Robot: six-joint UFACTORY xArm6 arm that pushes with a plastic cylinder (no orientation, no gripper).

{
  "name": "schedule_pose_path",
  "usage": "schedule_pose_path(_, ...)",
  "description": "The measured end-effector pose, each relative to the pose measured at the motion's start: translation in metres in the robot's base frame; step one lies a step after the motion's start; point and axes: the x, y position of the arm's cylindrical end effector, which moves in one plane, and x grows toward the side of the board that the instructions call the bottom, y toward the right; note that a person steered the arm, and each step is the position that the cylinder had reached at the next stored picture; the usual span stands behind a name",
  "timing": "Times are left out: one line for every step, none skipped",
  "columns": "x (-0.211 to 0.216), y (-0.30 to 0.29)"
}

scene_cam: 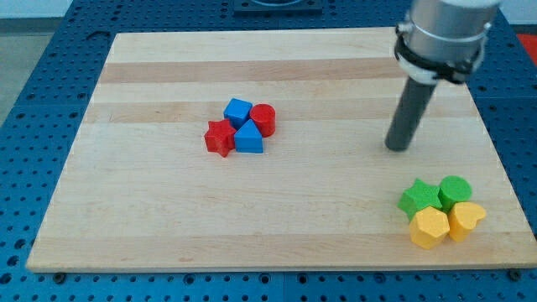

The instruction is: Slide the blue cube into the green circle

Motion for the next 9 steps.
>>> schedule_pose_path(-0.034, -0.044)
schedule_pose_path(-0.049, -0.122)
schedule_pose_path(-0.069, -0.192)
schedule_pose_path(-0.085, -0.248)
schedule_pose_path(-0.079, -0.315)
schedule_pose_path(-0.052, -0.332)
schedule_pose_path(-0.033, -0.313)
schedule_pose_path(-0.033, -0.253)
schedule_pose_path(-0.033, -0.204)
